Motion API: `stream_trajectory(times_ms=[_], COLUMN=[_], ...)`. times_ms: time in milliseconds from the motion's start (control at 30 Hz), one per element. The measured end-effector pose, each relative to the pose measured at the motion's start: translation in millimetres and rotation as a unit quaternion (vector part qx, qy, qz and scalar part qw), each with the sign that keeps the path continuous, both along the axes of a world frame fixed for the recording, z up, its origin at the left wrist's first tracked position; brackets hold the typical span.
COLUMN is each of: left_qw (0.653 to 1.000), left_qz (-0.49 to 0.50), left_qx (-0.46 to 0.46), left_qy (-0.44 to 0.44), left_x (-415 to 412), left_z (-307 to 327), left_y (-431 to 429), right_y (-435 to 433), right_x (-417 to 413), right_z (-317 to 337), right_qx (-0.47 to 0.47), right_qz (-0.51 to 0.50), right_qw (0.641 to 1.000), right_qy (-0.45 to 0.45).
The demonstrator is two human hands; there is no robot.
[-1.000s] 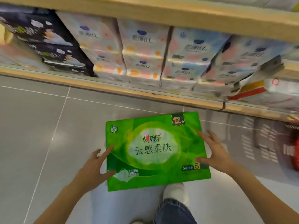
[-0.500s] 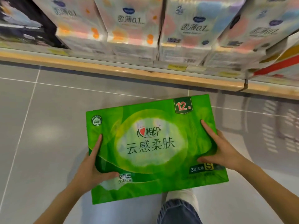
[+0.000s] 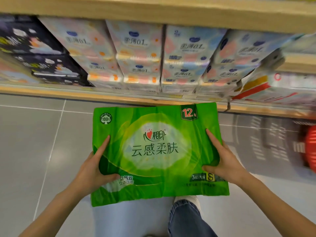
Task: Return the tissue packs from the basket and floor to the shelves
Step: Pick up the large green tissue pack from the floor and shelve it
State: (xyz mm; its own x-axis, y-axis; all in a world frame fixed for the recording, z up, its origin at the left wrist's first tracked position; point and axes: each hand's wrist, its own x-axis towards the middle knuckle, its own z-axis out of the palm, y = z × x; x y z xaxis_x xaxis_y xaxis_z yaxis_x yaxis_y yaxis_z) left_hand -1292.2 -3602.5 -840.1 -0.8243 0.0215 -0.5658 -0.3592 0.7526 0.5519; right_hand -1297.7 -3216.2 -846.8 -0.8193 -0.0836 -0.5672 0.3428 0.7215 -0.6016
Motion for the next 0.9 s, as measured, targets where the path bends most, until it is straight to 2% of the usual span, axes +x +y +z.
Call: stream_trajectory(times_ms=[233,367,533,633,733,900], left_qw=[0.994,0.986,0.975,0.959,0.935,0.896], left_qz=[-0.06,-0.087,-0.132,-0.164,-0.199,-0.262], left_qx=[0.011,0.025,0.061,0.057,0.098,0.112], left_qy=[0.087,0.144,0.17,0.224,0.275,0.339], left_x=[-43,-50,-51,-52,-49,-42], left_z=[175,290,424,493,559,642], left_y=[12,28,37,43,51,77], right_y=[11,16,21,23,26,35], right_x=[-5,8,33,56,85,142], right_z=[172,293,438,510,576,663], right_qx=[-0.017,0.027,0.053,0.071,0.081,0.103], right_qz=[-0.053,-0.091,-0.128,-0.146,-0.162,-0.216], right_qw=[0.995,0.99,0.977,0.965,0.949,0.917], right_qy=[0.087,0.108,0.161,0.206,0.259,0.319])
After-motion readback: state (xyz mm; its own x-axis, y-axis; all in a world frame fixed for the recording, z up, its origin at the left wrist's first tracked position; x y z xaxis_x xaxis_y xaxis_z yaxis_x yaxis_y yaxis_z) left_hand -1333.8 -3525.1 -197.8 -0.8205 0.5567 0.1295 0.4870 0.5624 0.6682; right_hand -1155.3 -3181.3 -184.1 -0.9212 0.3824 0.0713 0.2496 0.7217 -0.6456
